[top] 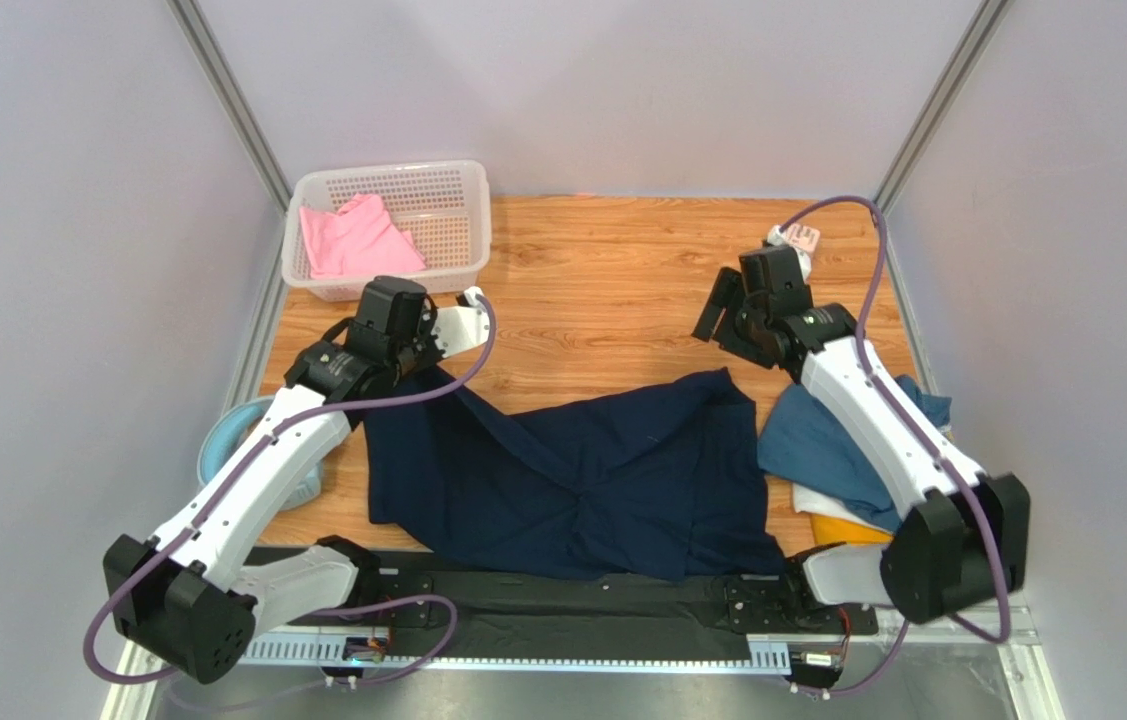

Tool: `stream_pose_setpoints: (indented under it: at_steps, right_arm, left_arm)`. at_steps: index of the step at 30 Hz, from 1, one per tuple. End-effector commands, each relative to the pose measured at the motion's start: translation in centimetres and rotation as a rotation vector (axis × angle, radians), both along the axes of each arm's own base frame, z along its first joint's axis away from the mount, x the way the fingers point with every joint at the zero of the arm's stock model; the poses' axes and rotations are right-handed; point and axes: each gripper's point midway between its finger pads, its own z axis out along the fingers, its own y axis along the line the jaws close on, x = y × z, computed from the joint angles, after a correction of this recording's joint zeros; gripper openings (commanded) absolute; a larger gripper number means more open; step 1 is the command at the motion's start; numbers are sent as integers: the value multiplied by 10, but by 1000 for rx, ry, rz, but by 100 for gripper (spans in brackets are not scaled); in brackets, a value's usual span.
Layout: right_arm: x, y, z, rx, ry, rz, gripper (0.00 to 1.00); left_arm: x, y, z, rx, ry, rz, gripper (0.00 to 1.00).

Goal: Fold and stack the t-shirts
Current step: Flatten out the tshirt

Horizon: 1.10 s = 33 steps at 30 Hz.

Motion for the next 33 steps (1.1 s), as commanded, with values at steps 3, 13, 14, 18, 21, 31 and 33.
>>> stream_pose_setpoints:
  at_steps: [3, 13, 14, 18, 21, 31, 33]
  right_arm:
    - [-85, 14, 2, 94, 16, 102, 66]
    - [-150, 40, -68, 257, 185, 202, 56]
    - [-152, 39, -77, 250, 210, 201, 56]
    - [-149, 44, -95, 240, 245, 218, 55]
    - [-145, 47, -103, 238, 258, 223, 54]
    - [-113, 41, -109, 122, 237, 224, 53]
    - [-110, 40, -111, 107, 241, 227, 53]
  left_arm:
    - [9, 5, -16, -8, 38, 57, 0]
    - [14, 5, -5, -29, 34, 93, 0]
    - [14, 5, -5, -30, 37, 95, 0]
    - [12, 6, -4, -32, 34, 97, 0]
    - [11, 5, -5, -38, 37, 98, 0]
    - [8, 4, -8, -52, 42, 97, 0]
    - [8, 4, -7, -53, 42, 95, 0]
